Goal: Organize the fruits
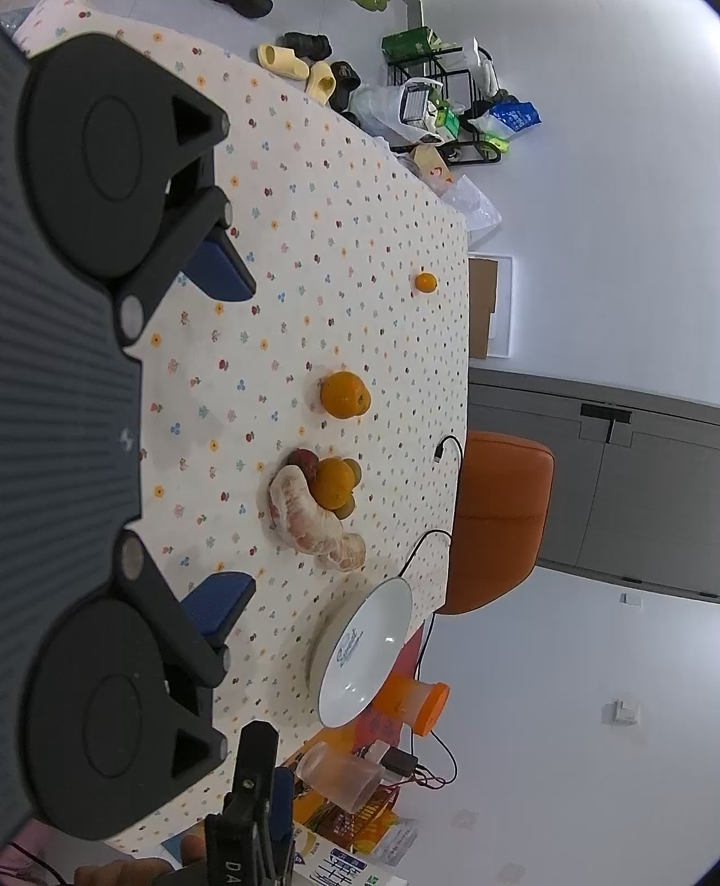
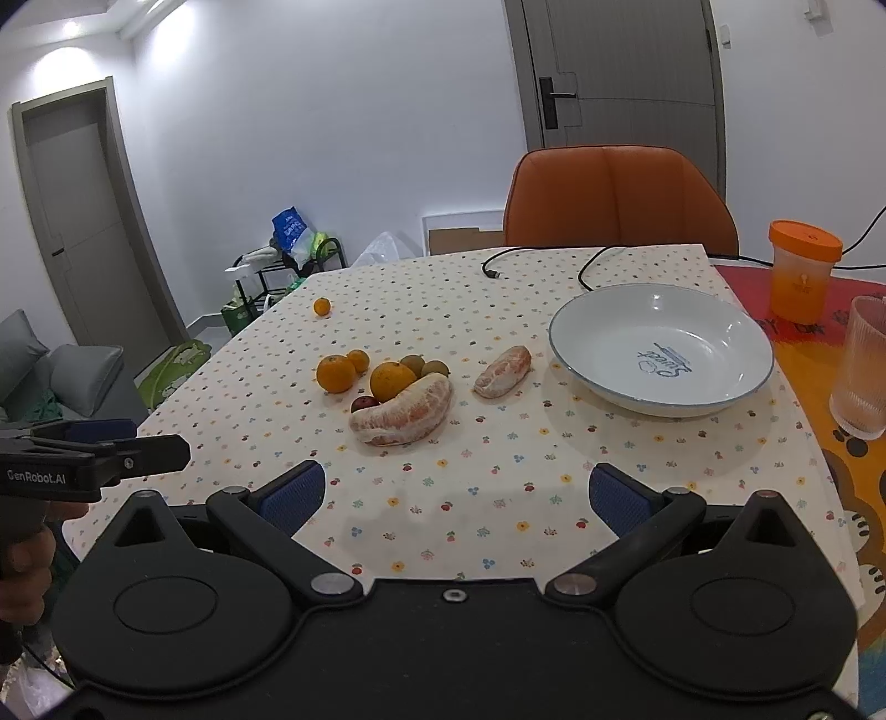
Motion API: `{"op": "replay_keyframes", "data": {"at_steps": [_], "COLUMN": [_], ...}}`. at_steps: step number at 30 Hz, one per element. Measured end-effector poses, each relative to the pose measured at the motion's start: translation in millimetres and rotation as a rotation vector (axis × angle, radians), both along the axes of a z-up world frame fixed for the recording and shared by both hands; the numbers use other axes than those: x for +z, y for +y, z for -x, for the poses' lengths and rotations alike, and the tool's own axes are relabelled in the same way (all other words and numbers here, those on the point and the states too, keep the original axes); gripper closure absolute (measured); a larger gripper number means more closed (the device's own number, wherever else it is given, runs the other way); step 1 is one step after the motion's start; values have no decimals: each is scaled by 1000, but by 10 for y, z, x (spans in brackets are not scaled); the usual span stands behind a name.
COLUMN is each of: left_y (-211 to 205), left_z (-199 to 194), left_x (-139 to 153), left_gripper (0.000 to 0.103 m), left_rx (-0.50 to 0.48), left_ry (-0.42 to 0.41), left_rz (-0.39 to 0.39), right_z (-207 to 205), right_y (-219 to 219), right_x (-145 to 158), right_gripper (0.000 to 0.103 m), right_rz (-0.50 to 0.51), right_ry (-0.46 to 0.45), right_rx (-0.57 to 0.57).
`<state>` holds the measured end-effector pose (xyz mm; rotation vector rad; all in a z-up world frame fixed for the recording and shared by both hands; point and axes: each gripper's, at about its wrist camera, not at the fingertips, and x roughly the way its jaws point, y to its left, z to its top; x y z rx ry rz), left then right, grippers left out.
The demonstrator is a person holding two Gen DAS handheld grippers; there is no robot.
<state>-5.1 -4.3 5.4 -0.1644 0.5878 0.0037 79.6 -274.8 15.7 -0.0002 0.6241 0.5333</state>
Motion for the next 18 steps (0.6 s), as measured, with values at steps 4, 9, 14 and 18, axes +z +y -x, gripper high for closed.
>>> {"op": "replay_keyframes", "data": {"at_steps": [4,9,14,18], "left_y": [26,42,33,22], "left_z": [9,3,-2,0], "left_x": [6,2,-9,-12], "left_gripper": [0,0,0,0], "left_rx": [8,10,2,-2], "left_ry": [-5,1,2,1], "left_rz": [8,12,9,11], "right_z": [-5,-2,-10,-8], "right_y": [-3,-12,-24,-31], "right_x": [-5,-8,-8,-7], "right_gripper": [0,0,0,0], "right_rz": [2,3,-2,-4], "right_ry": [-3,-5,-3,-4], "right_rx": [-1,-4,-2,-6]}}
